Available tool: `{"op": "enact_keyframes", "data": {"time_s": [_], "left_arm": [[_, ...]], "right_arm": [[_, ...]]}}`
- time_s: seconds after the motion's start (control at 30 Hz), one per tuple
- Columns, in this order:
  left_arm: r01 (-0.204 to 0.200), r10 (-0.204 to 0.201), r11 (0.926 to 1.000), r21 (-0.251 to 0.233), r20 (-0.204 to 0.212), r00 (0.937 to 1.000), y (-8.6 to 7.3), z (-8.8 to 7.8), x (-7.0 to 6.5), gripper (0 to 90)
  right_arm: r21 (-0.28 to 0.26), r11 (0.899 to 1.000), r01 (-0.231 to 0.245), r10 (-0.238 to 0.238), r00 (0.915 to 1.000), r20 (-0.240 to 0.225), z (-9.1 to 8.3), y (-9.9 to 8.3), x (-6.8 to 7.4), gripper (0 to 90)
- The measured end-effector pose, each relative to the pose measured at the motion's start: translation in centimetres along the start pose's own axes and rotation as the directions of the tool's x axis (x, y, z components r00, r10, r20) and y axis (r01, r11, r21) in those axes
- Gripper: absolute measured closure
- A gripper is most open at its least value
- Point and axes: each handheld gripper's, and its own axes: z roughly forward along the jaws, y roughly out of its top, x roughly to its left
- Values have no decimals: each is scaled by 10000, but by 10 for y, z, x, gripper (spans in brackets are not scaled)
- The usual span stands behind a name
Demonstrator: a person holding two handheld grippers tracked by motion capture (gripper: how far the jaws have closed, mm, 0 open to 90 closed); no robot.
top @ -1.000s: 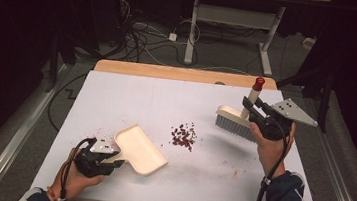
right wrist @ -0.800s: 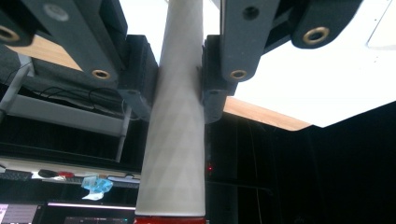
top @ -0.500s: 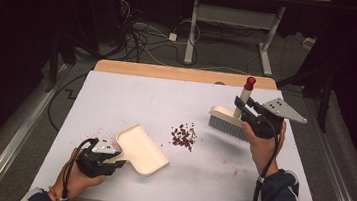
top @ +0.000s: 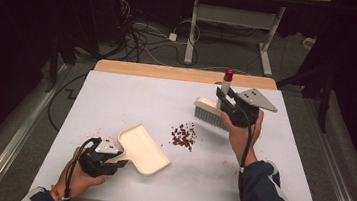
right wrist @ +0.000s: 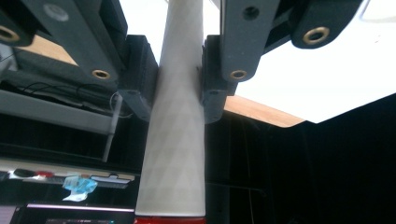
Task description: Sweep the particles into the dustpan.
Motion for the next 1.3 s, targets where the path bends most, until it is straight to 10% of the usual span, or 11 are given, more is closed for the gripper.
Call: {"op": "enact_keyframes", "data": {"time_s": [0.67, 1.3], "left_arm": [[-124, 124, 9998, 125, 24, 9999, -1, 3, -1, 639], [-124, 123, 9999, 114, 94, 9999, 0, 5, -2, 639]], "right_arm": [[104, 9990, -443, 442, 9990, 99, 31, -25, 21, 702], [77, 9986, 523, -516, 9962, -700, 18, -31, 57, 699]]}}
